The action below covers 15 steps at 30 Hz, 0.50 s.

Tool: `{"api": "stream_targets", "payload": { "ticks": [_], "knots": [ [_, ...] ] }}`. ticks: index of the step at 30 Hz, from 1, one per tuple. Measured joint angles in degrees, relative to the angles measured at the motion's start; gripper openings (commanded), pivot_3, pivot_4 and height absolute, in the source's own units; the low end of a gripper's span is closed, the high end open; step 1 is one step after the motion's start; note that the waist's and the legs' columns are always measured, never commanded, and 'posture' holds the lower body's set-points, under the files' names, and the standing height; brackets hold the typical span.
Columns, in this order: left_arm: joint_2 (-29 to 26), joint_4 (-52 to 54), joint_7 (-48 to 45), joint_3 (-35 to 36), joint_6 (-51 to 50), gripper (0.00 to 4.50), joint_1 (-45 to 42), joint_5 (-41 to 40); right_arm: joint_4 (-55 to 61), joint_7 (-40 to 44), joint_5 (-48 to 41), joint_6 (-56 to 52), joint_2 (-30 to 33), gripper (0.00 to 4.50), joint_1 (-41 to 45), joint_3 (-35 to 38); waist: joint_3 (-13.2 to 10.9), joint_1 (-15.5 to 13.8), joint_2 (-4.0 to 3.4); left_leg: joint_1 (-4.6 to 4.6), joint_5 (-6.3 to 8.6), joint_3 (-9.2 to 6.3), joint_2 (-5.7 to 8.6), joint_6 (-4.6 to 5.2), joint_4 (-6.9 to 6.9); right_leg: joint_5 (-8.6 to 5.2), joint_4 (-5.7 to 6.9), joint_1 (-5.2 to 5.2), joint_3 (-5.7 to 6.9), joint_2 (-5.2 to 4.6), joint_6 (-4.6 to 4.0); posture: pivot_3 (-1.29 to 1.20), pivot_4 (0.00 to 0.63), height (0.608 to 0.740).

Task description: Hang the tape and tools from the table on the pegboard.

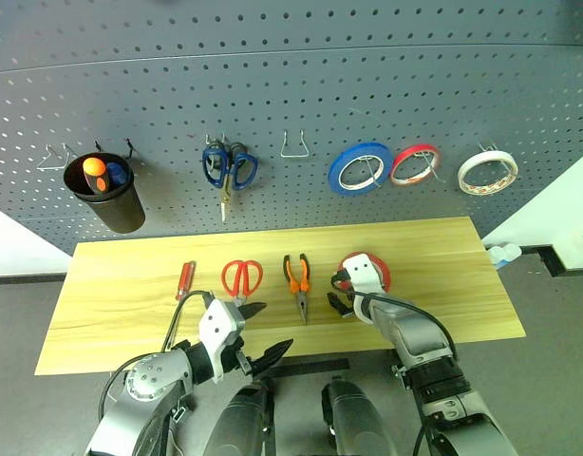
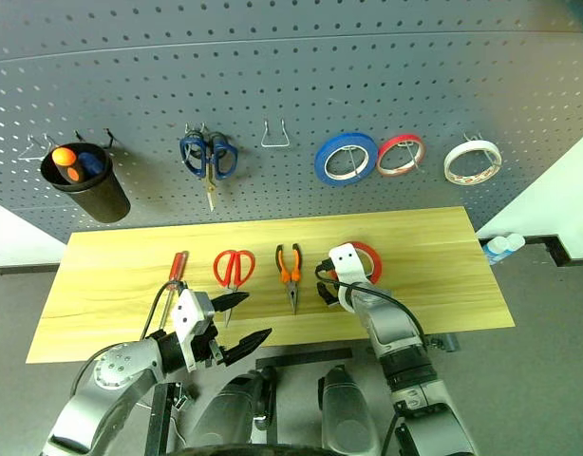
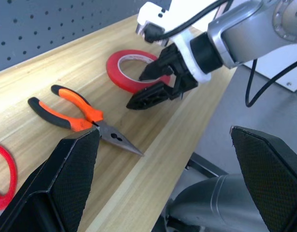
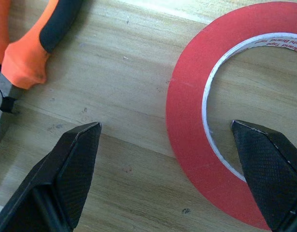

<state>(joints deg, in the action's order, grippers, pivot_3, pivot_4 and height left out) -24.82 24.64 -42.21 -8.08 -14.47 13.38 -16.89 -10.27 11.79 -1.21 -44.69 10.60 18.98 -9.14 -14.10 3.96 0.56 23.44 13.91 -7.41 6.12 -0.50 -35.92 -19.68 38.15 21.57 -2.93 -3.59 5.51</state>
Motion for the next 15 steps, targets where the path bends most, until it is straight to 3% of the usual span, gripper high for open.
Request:
{"api": "stream_targets", "payload": {
  "ticks": [6,10,15],
  "knots": [
    [-0.09,1.49,1.23,0.96,-0.11,4.50,2.04,-0.64,0.10,0.23,0.66,0.03,-0.04,4.48,-0.05,-0.54,-0.34,-0.01,0.26,-0.01,0.00,0.00,-0.01,0.00,0.02,-0.01,-0.04,0.01,0.00,-0.02,-0.01,-0.05,0.322,0.717],
    [-0.68,1.48,1.46,1.11,0.09,4.50,3.45,-0.64,0.00,0.34,1.02,0.13,-0.02,3.65,-0.08,-0.32,-0.44,-0.07,0.28,-0.01,0.01,0.00,-0.01,0.00,0.03,-0.01,-0.06,0.09,0.00,-0.03,-0.02,-0.05,0.323,0.717],
    [-0.64,1.66,2.43,1.06,0.08,4.50,3.30,-0.64,-0.12,0.66,1.06,0.61,-0.04,1.99,0.10,0.15,-0.54,-0.04,0.29,0.00,0.01,0.00,-0.02,0.00,0.05,-0.01,-0.06,0.11,0.00,-0.03,-0.02,-0.05,0.319,0.717]
  ]
}}
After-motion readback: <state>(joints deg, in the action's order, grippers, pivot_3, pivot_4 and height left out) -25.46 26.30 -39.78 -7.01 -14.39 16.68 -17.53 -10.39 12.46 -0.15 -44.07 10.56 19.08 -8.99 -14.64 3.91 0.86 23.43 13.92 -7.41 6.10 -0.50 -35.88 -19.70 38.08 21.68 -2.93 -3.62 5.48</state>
